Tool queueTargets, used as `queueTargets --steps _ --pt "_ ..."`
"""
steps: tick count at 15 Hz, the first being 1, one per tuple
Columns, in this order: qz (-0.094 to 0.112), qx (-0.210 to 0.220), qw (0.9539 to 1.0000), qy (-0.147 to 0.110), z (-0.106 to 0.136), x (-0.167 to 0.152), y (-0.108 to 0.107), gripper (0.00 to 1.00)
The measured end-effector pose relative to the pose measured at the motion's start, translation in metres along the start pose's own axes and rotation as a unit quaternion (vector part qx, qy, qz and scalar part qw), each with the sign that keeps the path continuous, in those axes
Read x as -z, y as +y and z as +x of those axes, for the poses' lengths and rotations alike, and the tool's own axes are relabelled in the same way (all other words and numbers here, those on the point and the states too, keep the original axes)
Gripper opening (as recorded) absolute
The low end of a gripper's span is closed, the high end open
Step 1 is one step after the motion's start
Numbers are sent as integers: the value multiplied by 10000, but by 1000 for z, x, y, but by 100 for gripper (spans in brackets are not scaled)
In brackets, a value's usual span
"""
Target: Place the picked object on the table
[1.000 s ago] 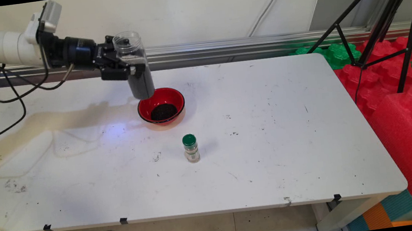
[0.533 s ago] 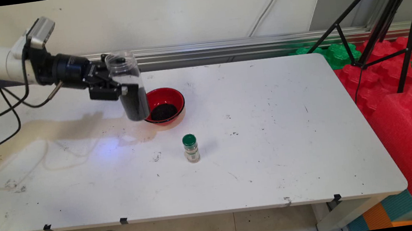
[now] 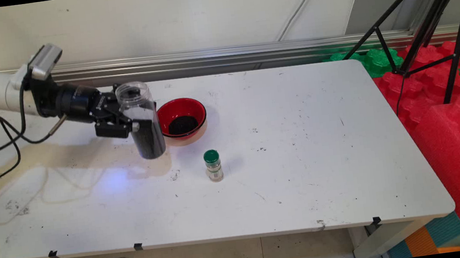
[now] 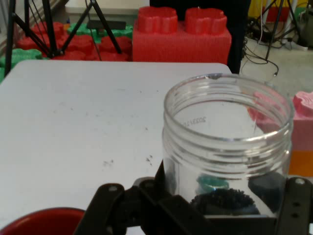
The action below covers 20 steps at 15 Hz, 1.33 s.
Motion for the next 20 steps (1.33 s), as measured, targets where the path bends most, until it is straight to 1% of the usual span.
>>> queueTargets --steps 7,13,20 --pt "-69 42 9999 -68 -27 -9 9 0" --pt "-67 13 9999 -119 -47 -17 10 0" --pt "-74 -51 9997 -241 -70 -25 13 0"
